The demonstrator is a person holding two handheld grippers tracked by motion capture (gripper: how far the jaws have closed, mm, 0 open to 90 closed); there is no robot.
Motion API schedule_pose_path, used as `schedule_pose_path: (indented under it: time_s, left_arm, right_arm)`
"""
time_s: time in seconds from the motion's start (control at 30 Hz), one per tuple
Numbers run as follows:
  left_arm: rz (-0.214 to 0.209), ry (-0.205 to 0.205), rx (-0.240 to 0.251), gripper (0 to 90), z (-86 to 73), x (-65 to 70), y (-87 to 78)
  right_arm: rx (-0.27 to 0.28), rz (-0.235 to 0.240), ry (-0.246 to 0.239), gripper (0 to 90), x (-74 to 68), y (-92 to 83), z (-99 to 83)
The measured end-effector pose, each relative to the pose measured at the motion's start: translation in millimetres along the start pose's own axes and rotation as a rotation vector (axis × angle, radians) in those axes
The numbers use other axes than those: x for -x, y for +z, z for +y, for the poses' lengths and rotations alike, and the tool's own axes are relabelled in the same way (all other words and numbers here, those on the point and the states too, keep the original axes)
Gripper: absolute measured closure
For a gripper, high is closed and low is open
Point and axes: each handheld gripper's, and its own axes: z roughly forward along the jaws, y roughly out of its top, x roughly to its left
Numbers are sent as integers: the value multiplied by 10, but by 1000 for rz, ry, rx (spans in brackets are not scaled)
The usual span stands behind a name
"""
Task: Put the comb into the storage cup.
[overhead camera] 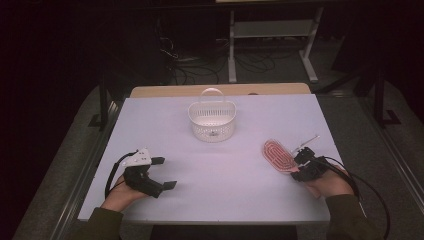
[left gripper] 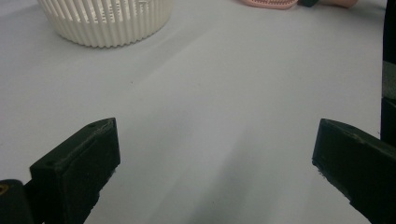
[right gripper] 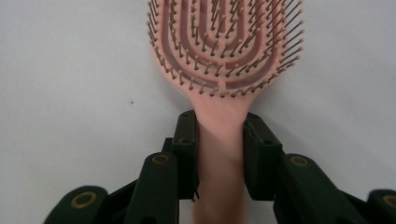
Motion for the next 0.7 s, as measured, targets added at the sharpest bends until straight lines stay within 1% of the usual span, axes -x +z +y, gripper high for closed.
schedule_pose_path:
  time_s: [0.1, 0.2, 0.4, 0.53, 0.7]
  left_arm:
    - [0, -4, 3, 10, -1, -1, -3]
    - [0, -6, 4, 9, -2, -3, -6]
    - [5, -7, 8, 10, 1, -8, -22]
    - [4, -6, 7, 10, -1, -11, -19]
    - [4, -8, 9, 10, -1, -10, -22]
  right_arm:
    - [-12, -2, 1, 692, -3, 2, 17]
    - [-10, 1, 3, 692, 1, 1, 15]
    - [26, 9, 0, 693, 14, -9, -30]
    - [39, 7, -8, 693, 19, -19, -40]
    - [69, 10, 12, 693, 58, -67, -57]
